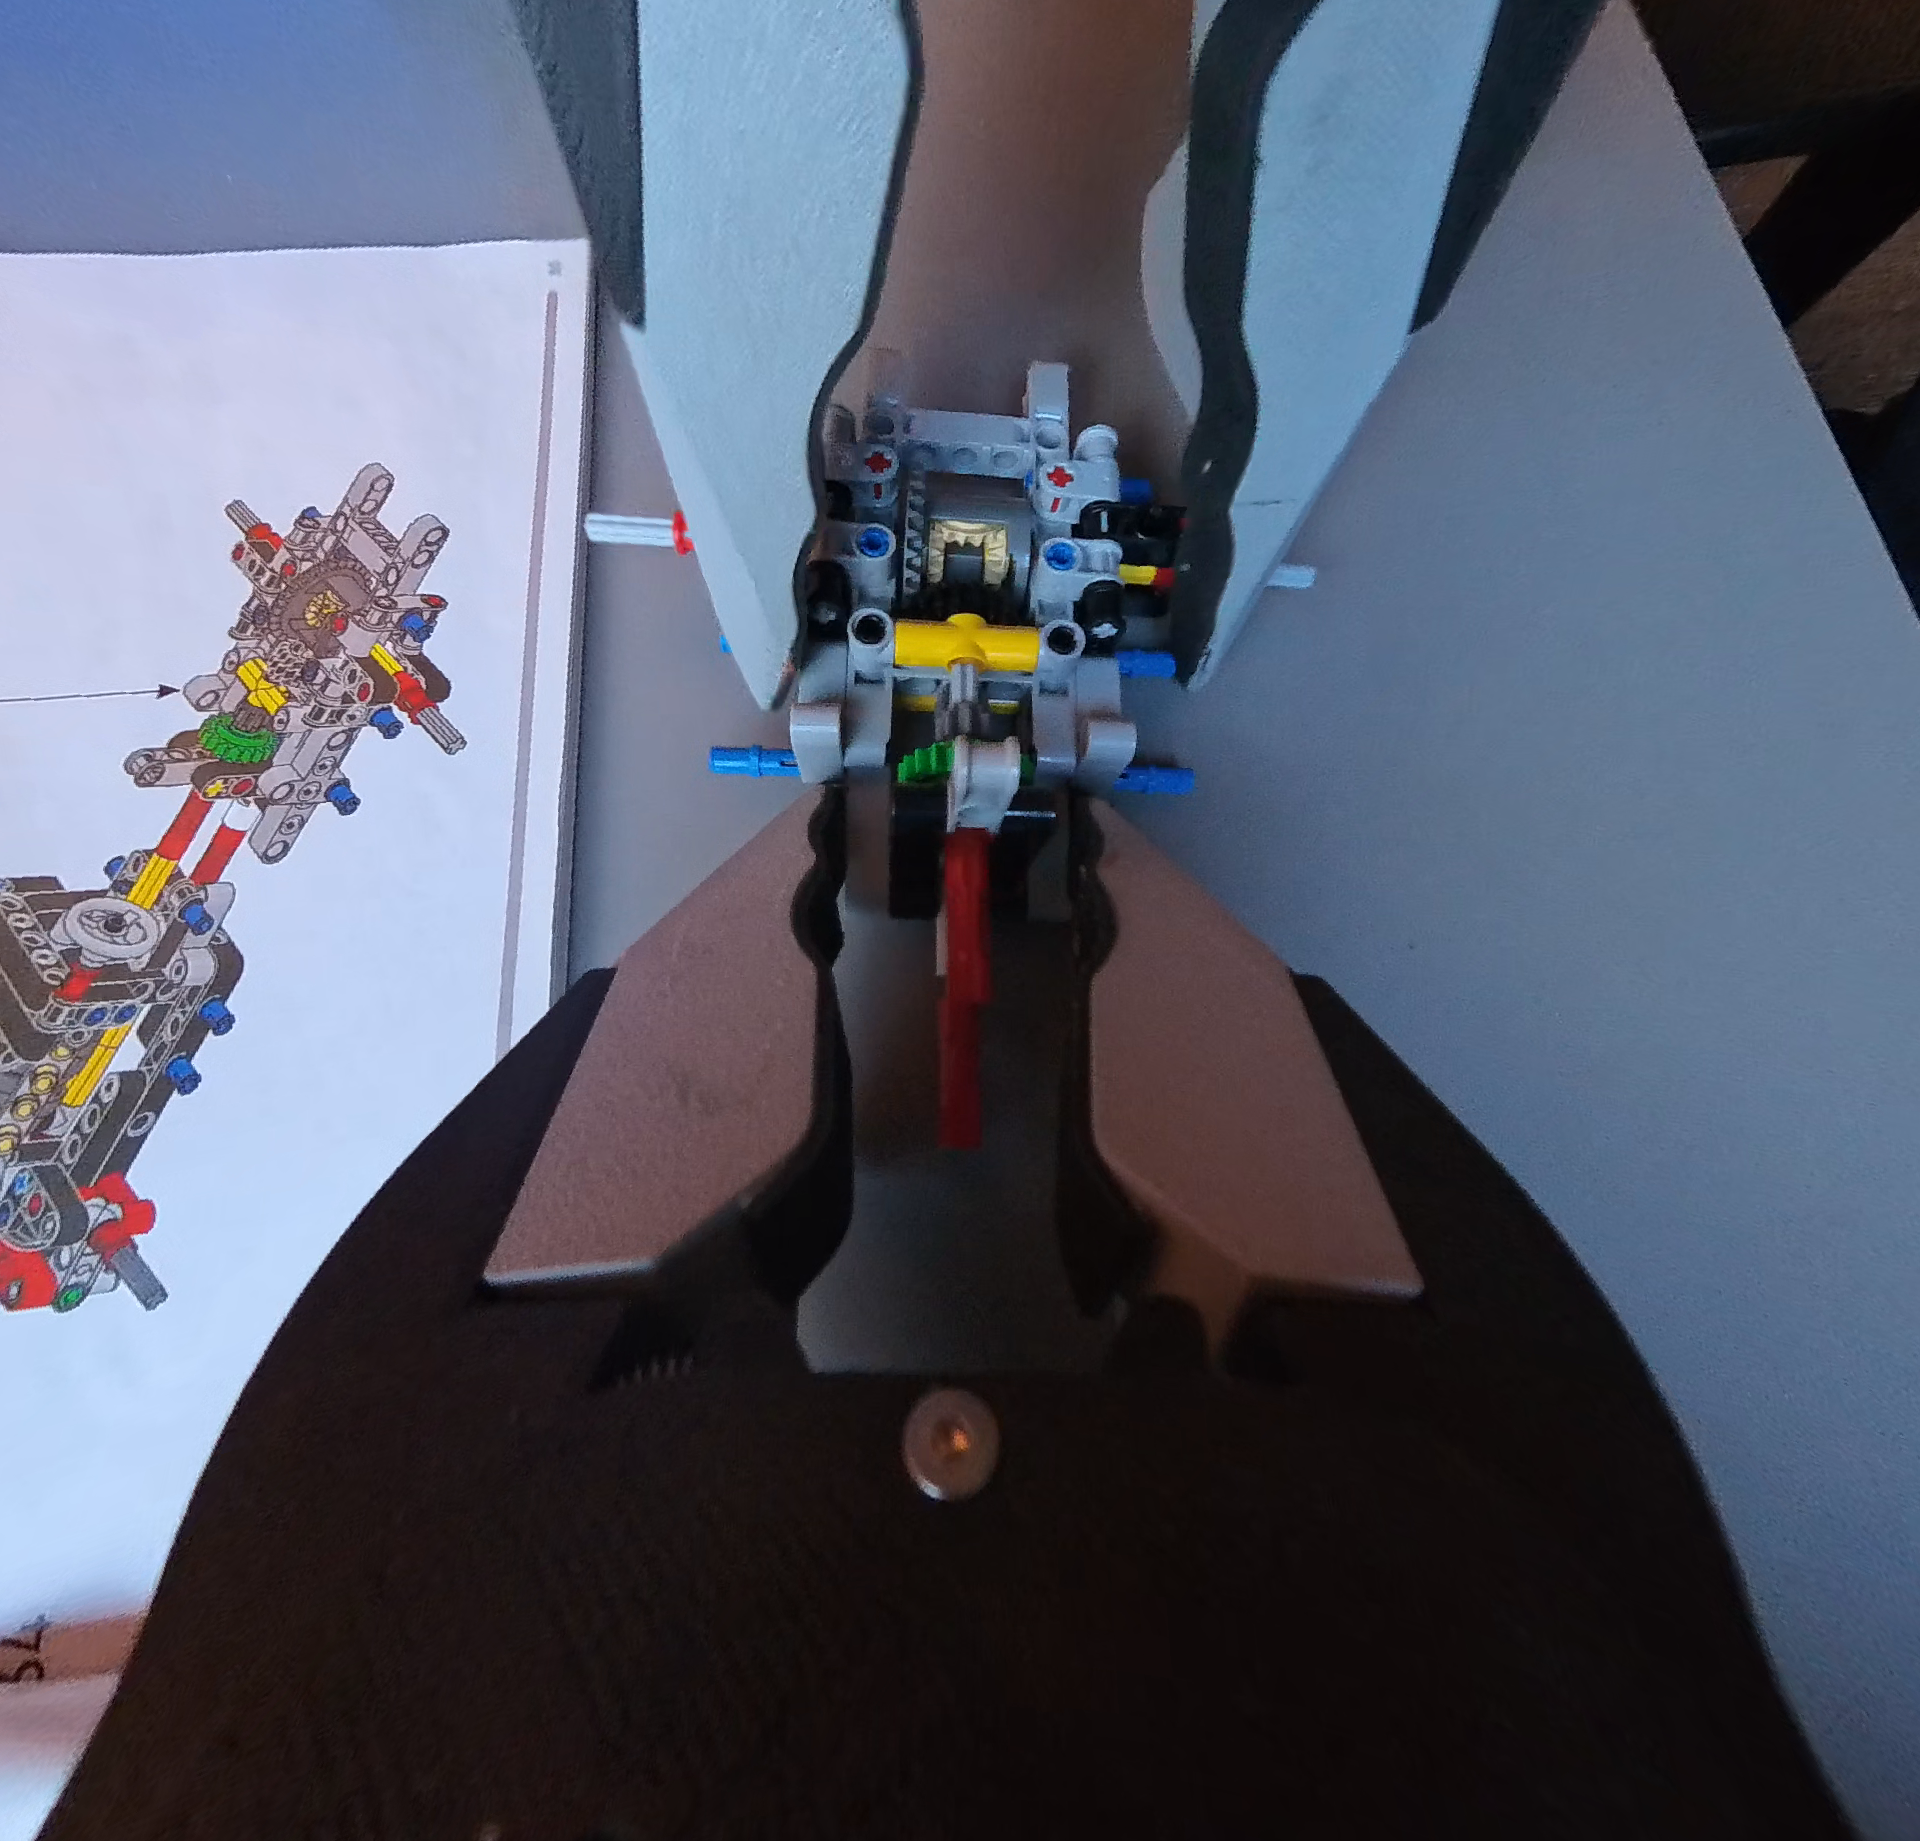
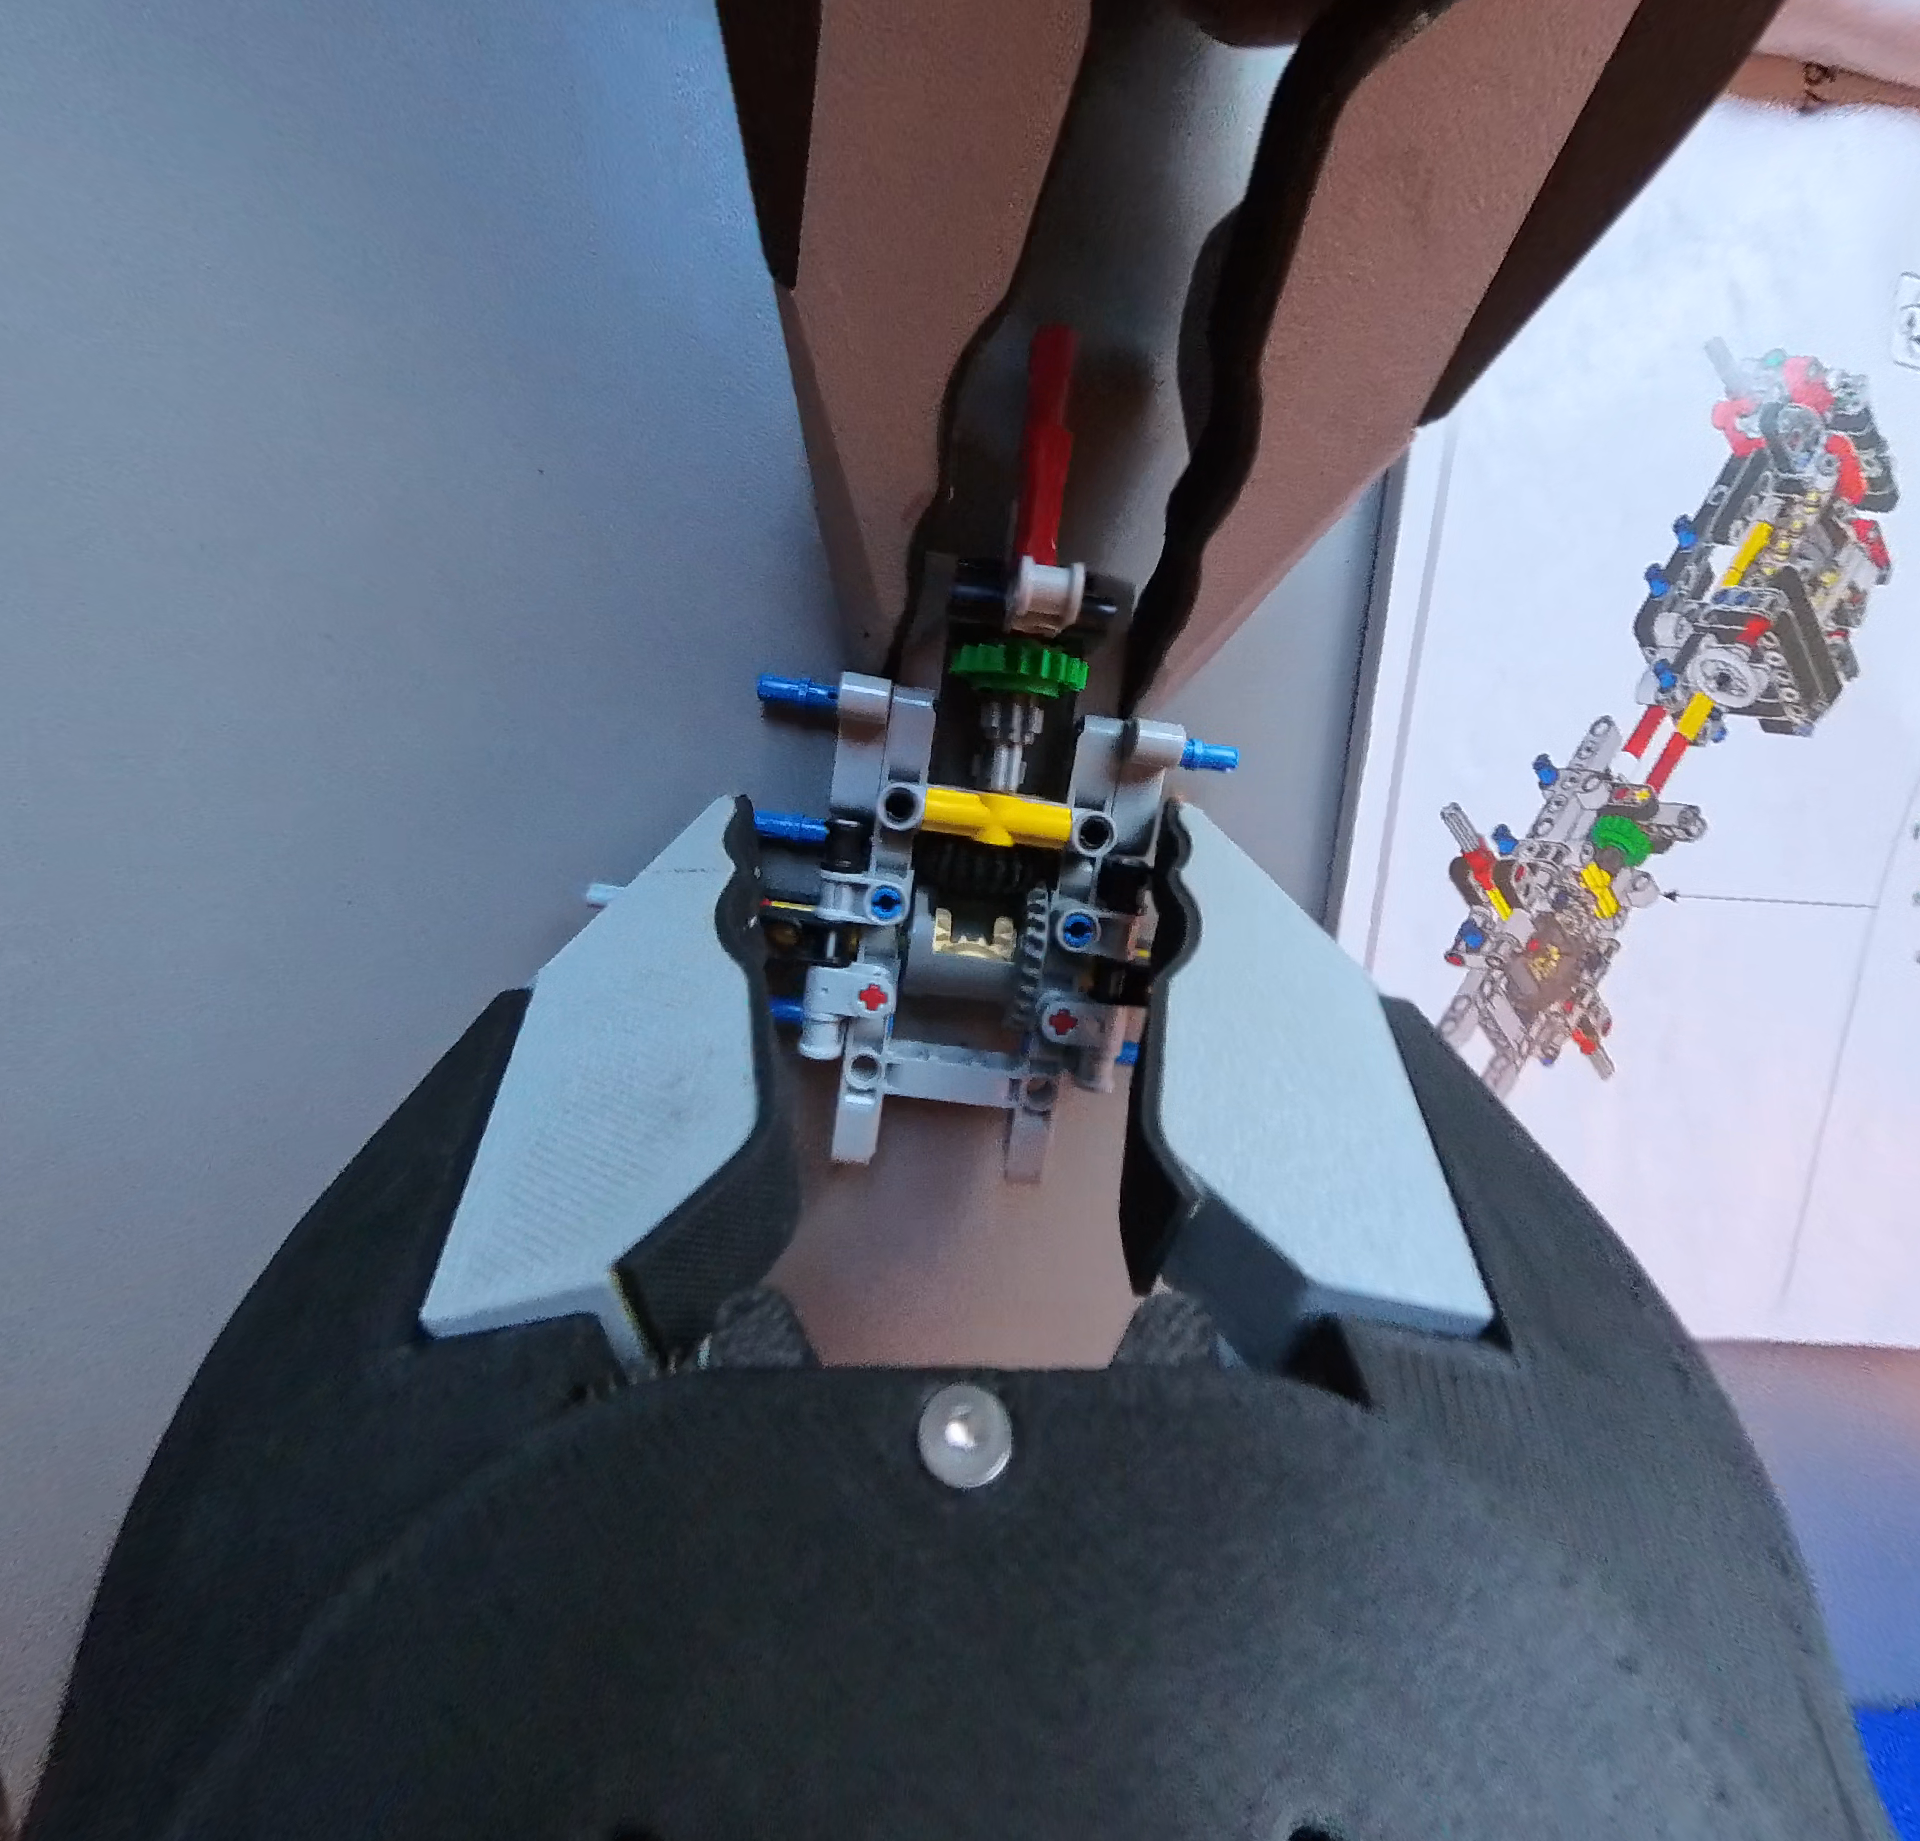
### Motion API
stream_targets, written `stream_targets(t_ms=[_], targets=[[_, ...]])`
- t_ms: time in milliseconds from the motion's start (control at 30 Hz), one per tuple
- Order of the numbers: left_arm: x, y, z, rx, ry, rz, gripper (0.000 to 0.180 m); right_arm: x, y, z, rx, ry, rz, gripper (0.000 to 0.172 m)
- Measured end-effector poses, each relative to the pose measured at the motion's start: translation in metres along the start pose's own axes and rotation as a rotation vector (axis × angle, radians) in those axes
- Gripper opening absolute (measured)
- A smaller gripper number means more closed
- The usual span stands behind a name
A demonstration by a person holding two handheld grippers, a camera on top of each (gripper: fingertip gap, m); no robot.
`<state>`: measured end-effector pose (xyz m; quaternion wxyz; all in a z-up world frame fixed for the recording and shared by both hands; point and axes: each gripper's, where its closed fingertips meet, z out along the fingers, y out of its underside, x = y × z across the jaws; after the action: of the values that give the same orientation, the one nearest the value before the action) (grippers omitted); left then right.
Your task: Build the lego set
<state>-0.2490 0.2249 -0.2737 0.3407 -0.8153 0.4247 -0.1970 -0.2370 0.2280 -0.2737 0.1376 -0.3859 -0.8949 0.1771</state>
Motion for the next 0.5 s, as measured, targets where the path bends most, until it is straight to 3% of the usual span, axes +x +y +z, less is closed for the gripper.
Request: stream_targets(t_ms=[300,367,500], targets=[[0.0013,-0.0023,0.0023,0.003,-0.010,-0.012,0.039,-0.0021,0.0029,0.0013,-0.013,-0.002,0.121,0.076],[0.0040,-0.0026,0.0027,0.002,0.003,-0.007,0.039,0.0008,0.0016,0.0000,0.022,0.035,0.100,0.060],[0.0039,-0.0030,0.0029,0.004,0.009,-0.015,0.039,0.0005,0.0011,0.0001,0.090,0.035,0.078,0.060]])
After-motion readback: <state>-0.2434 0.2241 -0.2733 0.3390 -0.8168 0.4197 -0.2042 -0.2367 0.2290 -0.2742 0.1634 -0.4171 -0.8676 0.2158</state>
